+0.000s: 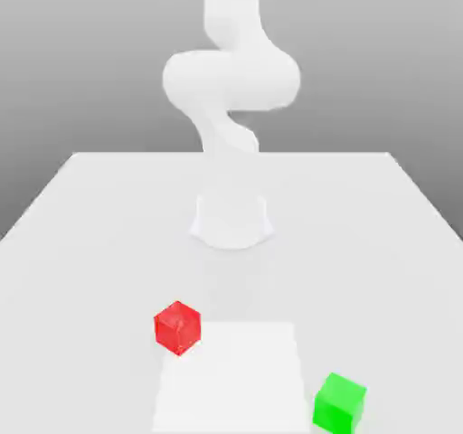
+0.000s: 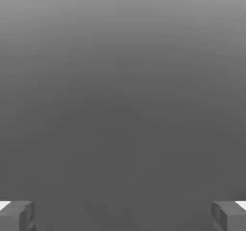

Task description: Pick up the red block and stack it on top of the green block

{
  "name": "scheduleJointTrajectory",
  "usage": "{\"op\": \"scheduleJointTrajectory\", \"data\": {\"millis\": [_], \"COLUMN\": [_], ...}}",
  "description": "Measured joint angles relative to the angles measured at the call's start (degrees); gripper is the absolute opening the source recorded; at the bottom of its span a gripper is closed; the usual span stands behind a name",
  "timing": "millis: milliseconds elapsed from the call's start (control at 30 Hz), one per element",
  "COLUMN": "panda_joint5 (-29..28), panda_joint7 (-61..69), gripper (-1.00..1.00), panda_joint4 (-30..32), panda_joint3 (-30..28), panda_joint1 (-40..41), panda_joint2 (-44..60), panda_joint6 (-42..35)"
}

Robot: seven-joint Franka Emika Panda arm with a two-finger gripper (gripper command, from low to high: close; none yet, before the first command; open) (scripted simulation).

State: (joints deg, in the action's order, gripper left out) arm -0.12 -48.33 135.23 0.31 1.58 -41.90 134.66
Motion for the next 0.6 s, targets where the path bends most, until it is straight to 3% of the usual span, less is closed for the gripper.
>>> {"op": "scheduleJointTrajectory", "data": {"millis": [600], "panda_joint5": [-0.1], "panda_joint7": [-21.5], "gripper": [0.0], "panda_joint4": [28.6], "panda_joint3": [-0.6], "panda_joint1": [11.2], "panda_joint2": [38.3], "panda_joint6": [27.1]}}
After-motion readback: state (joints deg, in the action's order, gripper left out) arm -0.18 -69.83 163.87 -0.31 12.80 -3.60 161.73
